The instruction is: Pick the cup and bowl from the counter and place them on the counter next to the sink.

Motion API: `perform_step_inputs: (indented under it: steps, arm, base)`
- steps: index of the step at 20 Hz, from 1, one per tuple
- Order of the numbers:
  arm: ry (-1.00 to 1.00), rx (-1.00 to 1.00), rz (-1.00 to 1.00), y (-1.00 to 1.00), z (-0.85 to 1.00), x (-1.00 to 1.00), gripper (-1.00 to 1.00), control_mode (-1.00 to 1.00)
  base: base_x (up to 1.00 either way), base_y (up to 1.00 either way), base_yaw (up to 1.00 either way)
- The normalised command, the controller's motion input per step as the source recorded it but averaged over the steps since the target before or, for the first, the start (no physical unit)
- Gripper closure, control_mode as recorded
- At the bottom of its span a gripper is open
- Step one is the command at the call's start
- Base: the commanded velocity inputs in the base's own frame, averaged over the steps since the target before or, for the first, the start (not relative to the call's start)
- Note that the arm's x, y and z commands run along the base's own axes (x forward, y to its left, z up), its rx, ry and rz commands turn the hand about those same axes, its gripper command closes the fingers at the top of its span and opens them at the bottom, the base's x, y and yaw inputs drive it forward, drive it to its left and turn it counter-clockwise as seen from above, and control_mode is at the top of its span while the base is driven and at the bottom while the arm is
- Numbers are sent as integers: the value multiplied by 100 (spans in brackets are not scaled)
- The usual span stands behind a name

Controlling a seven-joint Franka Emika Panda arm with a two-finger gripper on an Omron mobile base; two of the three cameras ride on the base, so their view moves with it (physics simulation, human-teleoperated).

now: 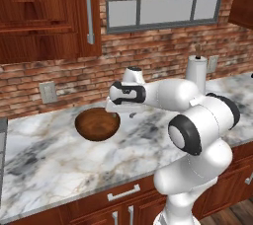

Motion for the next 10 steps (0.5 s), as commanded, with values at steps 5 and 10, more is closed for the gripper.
perform_step_inputs:
  steps: [5,10]
  arm:
    - [0,0,5,3,-12,0,-100,-100]
    - [0,0,2,7,-12,0,-100,-100]
  base:
    - [0,0,0]
    - [0,0,0]
